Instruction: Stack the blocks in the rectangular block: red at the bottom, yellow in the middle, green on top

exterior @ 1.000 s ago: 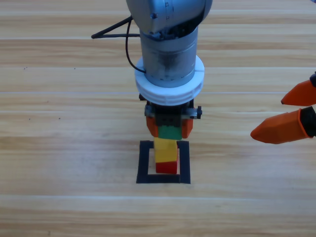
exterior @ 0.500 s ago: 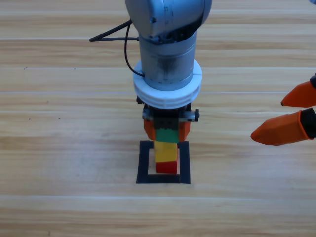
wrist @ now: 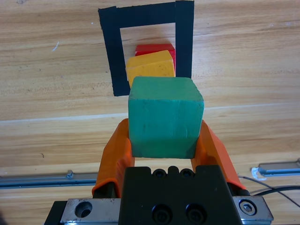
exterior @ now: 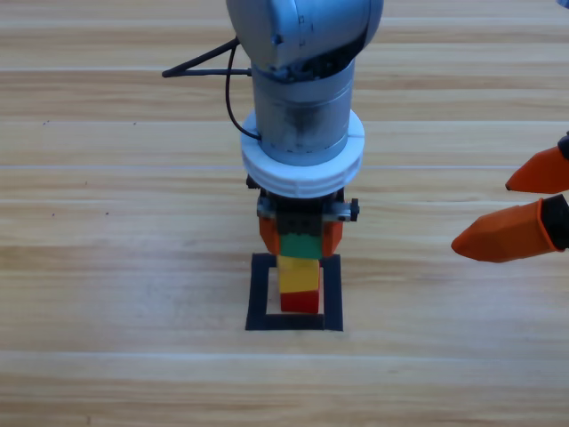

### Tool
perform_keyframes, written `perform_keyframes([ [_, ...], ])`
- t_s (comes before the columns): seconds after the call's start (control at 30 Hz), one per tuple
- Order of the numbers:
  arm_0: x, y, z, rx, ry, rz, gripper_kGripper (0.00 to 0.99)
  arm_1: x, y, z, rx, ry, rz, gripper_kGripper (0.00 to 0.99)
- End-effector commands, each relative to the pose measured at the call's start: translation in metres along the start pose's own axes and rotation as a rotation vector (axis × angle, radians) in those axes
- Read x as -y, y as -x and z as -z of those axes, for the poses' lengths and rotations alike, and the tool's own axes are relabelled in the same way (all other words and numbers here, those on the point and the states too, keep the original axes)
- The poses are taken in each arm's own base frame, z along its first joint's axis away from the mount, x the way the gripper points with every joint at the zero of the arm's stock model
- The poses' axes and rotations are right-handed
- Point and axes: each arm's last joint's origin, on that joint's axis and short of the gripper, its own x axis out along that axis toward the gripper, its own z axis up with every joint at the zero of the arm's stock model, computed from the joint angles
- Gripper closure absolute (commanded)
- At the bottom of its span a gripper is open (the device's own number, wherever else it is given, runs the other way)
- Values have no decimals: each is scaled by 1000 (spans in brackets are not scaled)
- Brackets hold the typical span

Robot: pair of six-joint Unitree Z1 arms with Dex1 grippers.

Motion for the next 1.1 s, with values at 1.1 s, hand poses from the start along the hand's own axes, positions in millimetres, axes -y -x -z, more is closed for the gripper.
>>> perform_keyframes([
  [1.1,4,-42,-12,-37,18,-77,990,4,-1,12,-43,-4,-12,1],
])
